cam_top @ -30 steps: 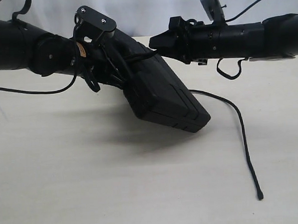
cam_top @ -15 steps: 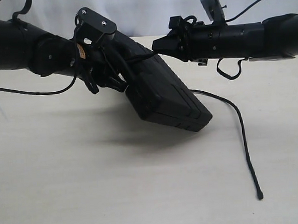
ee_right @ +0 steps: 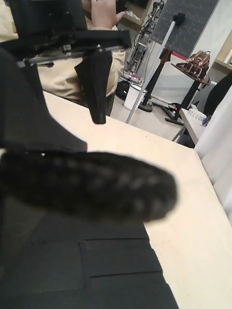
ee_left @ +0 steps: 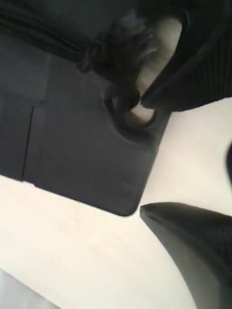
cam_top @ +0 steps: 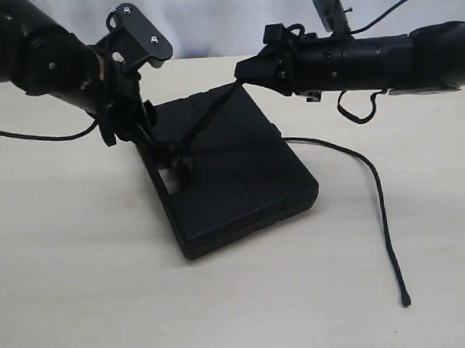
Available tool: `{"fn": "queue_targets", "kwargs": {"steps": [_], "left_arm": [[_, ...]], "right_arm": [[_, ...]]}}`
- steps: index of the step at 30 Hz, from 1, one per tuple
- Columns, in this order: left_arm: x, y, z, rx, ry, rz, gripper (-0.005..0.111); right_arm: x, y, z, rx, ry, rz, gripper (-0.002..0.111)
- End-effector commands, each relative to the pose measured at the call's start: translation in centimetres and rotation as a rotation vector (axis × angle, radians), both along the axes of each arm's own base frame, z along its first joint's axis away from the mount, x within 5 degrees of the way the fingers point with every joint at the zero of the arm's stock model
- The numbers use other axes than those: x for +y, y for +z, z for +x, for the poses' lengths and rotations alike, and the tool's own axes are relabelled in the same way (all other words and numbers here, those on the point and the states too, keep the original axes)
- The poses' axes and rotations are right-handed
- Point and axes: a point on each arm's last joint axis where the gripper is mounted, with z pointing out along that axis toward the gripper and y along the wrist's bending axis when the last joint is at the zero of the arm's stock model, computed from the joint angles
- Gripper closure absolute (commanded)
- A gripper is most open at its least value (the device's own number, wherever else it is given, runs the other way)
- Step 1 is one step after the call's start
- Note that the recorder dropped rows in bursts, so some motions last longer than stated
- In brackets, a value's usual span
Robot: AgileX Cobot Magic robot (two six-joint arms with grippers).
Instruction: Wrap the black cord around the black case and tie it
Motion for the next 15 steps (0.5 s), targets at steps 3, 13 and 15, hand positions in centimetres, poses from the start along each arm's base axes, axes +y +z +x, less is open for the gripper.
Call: {"fn": "queue_targets", "kwargs": {"steps": [3,13,15], "left_arm": [[-1.7,-2.0,-0.4,-0.002,-0.149,-0.122,0.052],[-3.4,-4.1,0.5,-0.014,-0.205,-0.270,0.052],[-3.4,-4.6,0.8,-0.026,-0.199,-0.270,0.052]], "right_arm": [[-0.1,1.0,0.0,-0.084,0.034,-0.007,0.104],[0.0,2.2,0.0,-0.140,0.057,0.003,0.104],[0.0,2.2,0.0,-0.140,0.057,0.003,0.104]]}}
